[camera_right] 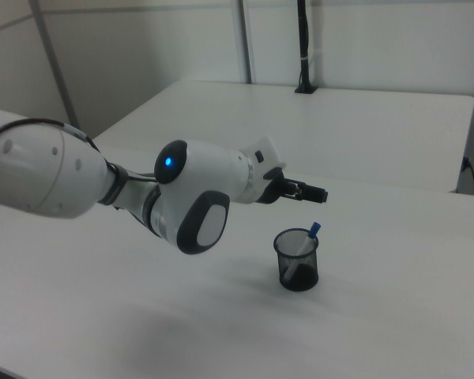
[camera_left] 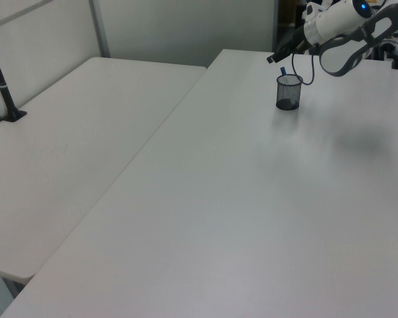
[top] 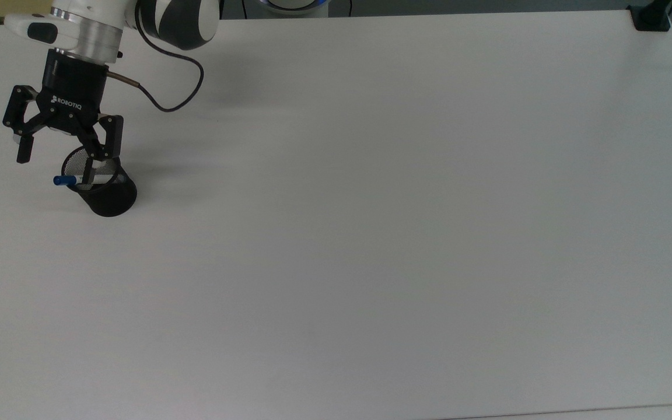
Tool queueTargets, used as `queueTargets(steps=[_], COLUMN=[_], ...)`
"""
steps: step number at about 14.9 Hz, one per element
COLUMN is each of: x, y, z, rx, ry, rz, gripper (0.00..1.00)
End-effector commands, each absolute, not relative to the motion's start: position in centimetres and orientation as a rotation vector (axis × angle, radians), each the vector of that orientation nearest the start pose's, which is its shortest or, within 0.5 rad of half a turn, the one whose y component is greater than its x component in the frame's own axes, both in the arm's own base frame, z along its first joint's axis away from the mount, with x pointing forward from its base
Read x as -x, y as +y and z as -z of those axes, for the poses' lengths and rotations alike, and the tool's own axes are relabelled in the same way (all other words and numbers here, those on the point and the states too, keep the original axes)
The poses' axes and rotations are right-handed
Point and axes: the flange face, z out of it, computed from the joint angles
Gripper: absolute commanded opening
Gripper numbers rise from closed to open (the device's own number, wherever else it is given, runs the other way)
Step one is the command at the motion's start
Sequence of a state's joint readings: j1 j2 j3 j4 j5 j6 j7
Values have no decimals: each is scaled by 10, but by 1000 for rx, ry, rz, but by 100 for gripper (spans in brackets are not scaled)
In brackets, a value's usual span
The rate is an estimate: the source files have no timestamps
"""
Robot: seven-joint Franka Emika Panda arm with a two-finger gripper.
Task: Insert the marker
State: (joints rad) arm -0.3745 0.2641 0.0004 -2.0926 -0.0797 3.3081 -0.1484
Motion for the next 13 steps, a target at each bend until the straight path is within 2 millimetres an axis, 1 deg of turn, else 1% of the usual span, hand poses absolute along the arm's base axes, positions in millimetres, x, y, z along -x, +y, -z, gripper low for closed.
queueTargets(steps=[1,2,4,5,6,8,9,10,11,13], x=[-577,-577,-578,-582,-582,-580,-577,-572,-567,-556], y=[-210,-209,-207,-193,-186,-174,-161,-154,-142,-113], z=[-463,-478,-498,-509,-523,-542,-558,-569,-582,-595], rx=[3099,3117,3156,3182,3190,3179,3157,3149,3149,3143], ry=[241,242,252,224,216,220,210,203,176,116], rz=[1298,1239,1063,891,801,618,556,487,425,281], gripper=[100,100,100,100,100,100,100,100,100,100])
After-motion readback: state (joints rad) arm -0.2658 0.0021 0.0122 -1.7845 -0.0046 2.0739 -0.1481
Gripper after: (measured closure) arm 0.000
